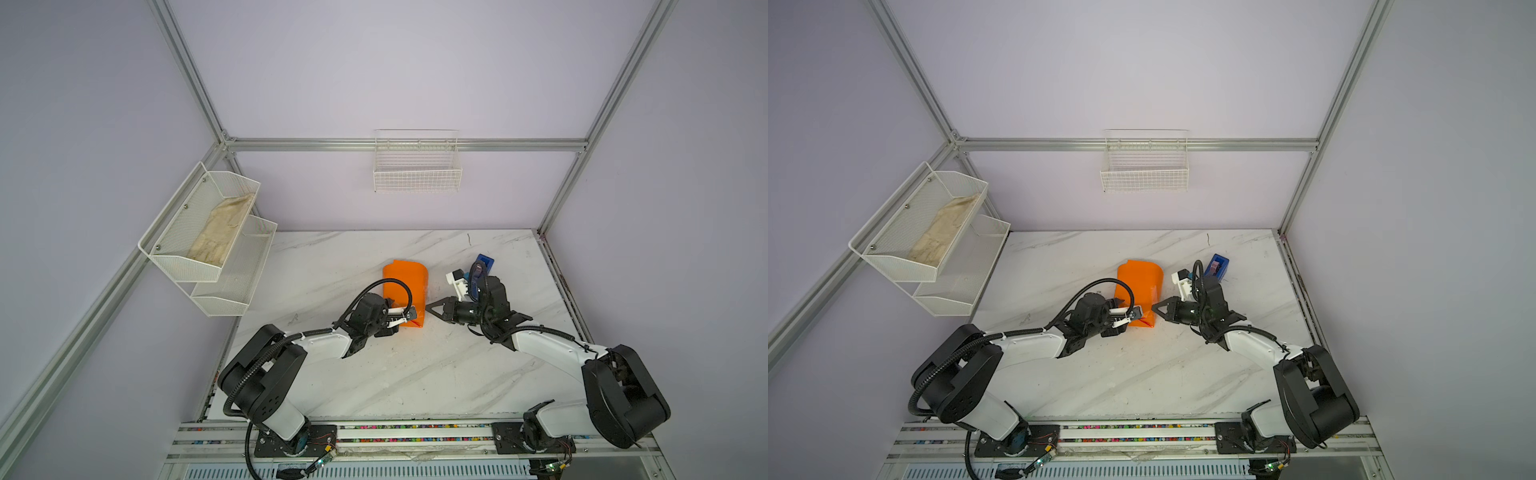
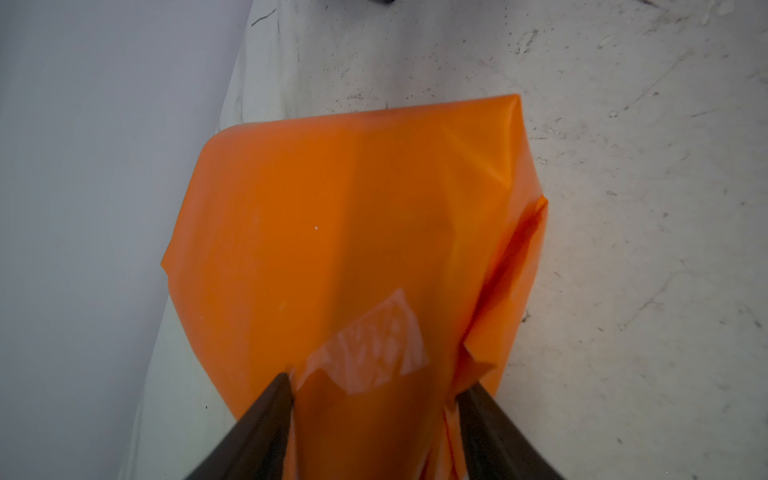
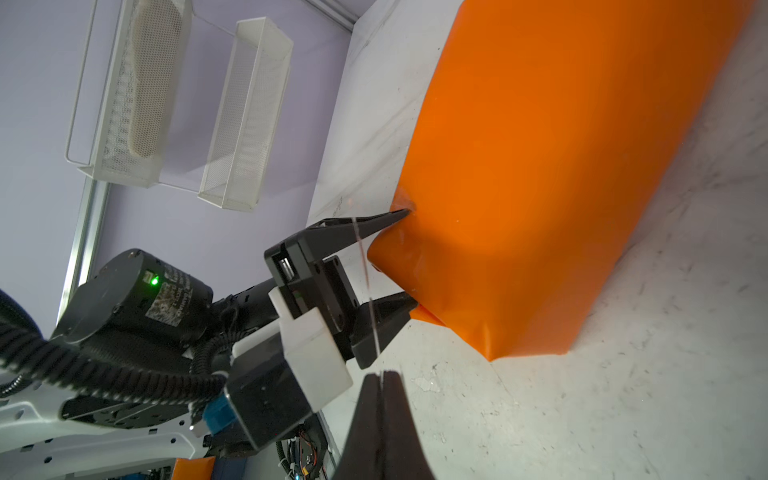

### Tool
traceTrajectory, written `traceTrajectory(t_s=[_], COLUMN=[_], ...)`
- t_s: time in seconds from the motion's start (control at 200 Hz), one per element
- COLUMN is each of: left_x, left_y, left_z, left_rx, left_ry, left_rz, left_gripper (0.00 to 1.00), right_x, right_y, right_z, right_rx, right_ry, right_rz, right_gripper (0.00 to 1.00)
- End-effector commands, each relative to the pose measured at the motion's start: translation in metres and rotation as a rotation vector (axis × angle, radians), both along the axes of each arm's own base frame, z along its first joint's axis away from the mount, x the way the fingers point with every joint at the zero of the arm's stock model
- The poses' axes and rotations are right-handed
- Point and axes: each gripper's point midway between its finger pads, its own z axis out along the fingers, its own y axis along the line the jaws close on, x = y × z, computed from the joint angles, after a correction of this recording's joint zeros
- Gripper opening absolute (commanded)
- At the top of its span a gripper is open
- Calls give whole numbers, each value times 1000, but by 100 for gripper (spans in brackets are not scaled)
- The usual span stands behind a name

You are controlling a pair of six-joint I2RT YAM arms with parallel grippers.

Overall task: Wrap the gift box in paper
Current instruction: 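Carry the tape strip with the right gripper toward the box's near end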

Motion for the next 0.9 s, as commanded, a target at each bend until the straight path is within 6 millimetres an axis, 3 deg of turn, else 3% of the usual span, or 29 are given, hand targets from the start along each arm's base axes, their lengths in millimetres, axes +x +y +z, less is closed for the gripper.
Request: traceTrajectory(t_s=[0.0, 0.265, 0.49, 0.745, 0.895], left_x=[-12, -12, -12, -13, -13], left_y=[6, 6, 6, 6, 6], left_z=[-16, -15, -16, -17, -17], left_rx=[9, 1, 5, 11, 13], left_ry=[77, 78, 82, 85, 86], left_rz=[-1, 1, 0, -2, -3], left_gripper=[62, 62, 62, 62, 62], right_x=[-3, -3, -17, -40, -50], right_y=[13, 25, 39, 29, 37], right_z=[-3, -20, -29, -33, -42], right_rx=[2, 11, 57, 83, 107], right_ry=[-89, -89, -30, 62, 82], right_rz=[25, 35, 83, 63, 83], right_gripper=[0, 0, 0, 0, 0])
